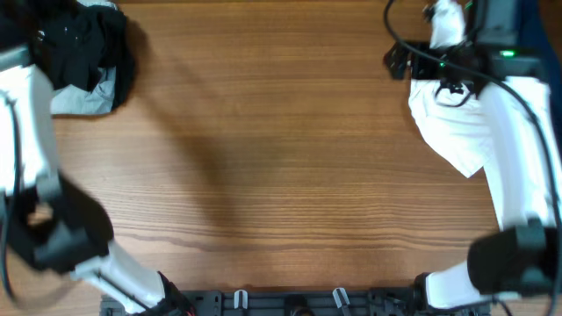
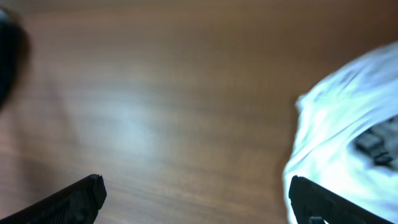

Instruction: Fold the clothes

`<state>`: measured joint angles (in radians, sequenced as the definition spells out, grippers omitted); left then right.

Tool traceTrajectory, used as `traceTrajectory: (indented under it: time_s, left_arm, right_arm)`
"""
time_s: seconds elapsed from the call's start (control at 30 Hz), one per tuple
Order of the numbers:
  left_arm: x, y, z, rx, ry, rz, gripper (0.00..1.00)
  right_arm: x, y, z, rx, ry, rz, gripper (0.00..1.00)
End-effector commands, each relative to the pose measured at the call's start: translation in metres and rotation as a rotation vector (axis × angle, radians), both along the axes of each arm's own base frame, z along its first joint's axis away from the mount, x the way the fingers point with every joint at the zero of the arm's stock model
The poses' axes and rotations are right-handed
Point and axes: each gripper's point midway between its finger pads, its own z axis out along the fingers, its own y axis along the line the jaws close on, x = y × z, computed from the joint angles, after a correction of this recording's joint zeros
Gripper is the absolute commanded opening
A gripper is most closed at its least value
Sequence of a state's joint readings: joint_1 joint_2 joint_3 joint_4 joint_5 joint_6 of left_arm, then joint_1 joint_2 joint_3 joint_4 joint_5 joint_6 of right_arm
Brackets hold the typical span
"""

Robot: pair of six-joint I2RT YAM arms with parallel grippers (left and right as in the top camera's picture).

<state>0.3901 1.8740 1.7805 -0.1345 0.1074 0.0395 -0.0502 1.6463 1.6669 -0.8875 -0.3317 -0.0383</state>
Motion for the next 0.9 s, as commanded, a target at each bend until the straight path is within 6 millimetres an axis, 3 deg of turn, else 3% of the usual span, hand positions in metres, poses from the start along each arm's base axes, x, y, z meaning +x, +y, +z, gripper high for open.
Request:
traceTrajectory:
  time_s: [0.0,0.1,0.2,0.3,0.4,0.53,0.67,0.73,0.87]
  left_arm:
    - [-0.039,-0.019,0.088,0.062,-0.146,-0.016,1.00]
    - [-0.056,-0.026,0.116,0.083,-0.196,-0.016,1.00]
    - [-0.058,-0.027,0.117,0.083,-0.196,-0.016,1.00]
    - [-0.057,-0.027,0.101,0.059,-0.139,-0.016,1.00]
    - [-0.061,-0.028,0.069,0.007,-0.016,-0.017,1.00]
    - [-0.082,-0.037,0.008,-0.096,0.231,-0.017,1.00]
    - [-0.107,-0.047,-0.034,-0.174,0.417,-0.016,1.00]
    - [-0.119,-0.052,-0.049,-0.206,0.492,-0.017,1.00]
    - [-0.129,-0.056,-0.059,-0.230,0.549,-0.016,1.00]
  right_arm:
    - [-0.038,0.002,0.114,-0.047,-0.264,0.013,1.00]
    - [-0.086,0.007,0.175,0.057,-0.397,-0.048,1.00]
    - [-0.125,0.009,0.211,0.077,-0.503,-0.060,1.00]
    - [-0.152,0.010,0.231,0.077,-0.574,-0.056,1.00]
    - [-0.172,0.011,0.244,0.076,-0.627,-0.054,1.00]
    - [-0.180,0.010,0.235,0.041,-0.605,-0.043,1.00]
    - [-0.175,-0.001,0.223,0.006,-0.648,-0.103,1.00]
    - [-0.175,-0.002,0.201,0.006,-0.703,-0.107,1.00]
    - [-0.168,-0.003,0.127,0.090,-0.854,-0.144,1.00]
